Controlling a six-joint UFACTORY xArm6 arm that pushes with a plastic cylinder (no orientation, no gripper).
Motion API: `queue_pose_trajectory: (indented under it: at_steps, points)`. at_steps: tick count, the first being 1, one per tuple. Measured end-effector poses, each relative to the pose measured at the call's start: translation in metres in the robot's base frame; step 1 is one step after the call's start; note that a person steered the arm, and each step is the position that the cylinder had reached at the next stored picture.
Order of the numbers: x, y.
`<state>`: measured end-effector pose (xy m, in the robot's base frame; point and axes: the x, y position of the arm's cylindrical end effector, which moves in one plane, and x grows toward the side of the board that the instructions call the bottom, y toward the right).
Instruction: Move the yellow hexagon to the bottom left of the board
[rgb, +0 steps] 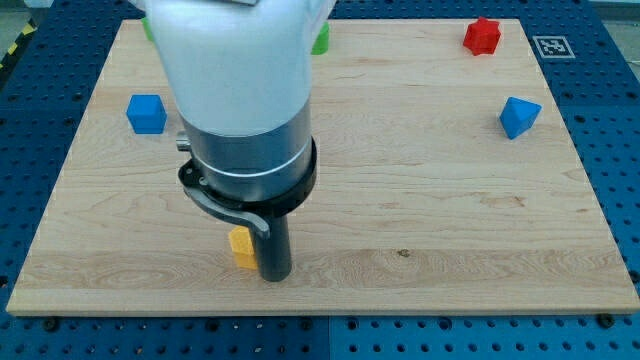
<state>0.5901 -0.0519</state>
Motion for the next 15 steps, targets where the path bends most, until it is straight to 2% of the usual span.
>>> queue_pose_trajectory:
  at_steps: [4, 10, 12, 15]
  points:
    - [-0.029, 0.024]
    - [-0.029, -0.073]
    - [-0.021, -0.090]
    - [0.009, -0.082]
